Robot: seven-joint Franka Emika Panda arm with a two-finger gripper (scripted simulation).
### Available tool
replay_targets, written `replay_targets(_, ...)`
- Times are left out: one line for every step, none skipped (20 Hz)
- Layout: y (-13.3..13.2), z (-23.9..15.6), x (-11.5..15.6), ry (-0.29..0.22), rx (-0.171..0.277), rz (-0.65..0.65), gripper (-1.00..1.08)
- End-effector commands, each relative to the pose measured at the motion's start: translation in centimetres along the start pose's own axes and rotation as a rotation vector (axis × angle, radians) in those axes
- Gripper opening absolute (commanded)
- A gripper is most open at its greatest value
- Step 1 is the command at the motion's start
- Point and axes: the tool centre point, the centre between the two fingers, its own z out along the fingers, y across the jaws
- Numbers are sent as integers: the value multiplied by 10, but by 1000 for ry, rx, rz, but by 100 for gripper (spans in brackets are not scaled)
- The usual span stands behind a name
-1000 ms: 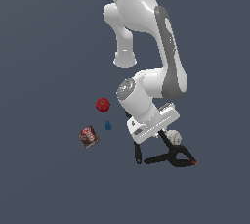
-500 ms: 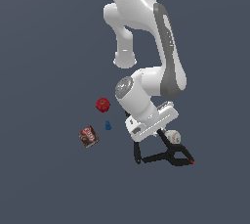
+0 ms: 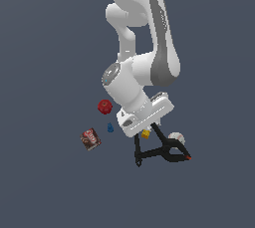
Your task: Pick up a designated object from a clutter of objects.
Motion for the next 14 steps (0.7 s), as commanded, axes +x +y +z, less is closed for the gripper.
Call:
replay_targets(3, -26, -2, 4, -2, -1, -100)
replay_targets(4, -36, -3, 4, -2, -1, -100)
replay_targets(5, -47, -5, 4, -2, -1, -100)
replay_targets(6, -59, -7, 3, -2, 0, -100)
replay_targets(8, -71, -8, 3, -2, 0, -100)
replay_targets(9, -84, -10, 3, -2, 0, -100)
replay_targets(10, -96, -12, 3, -2, 0, -100)
replay_targets(12, -108, -14, 3, -2, 0, -100)
replay_targets(13, -121, -15, 3, -2, 0, -100)
replay_targets(15, -133, -17, 3, -3, 1, -100)
replay_targets(16, -145, -19, 3, -3, 1, -100)
replay_targets(17, -157, -20, 3, -3, 1, -100)
replay_targets(19, -169, -22, 3, -3, 1, -100)
replay_targets(20, -181, -23, 2, -3, 1, -100)
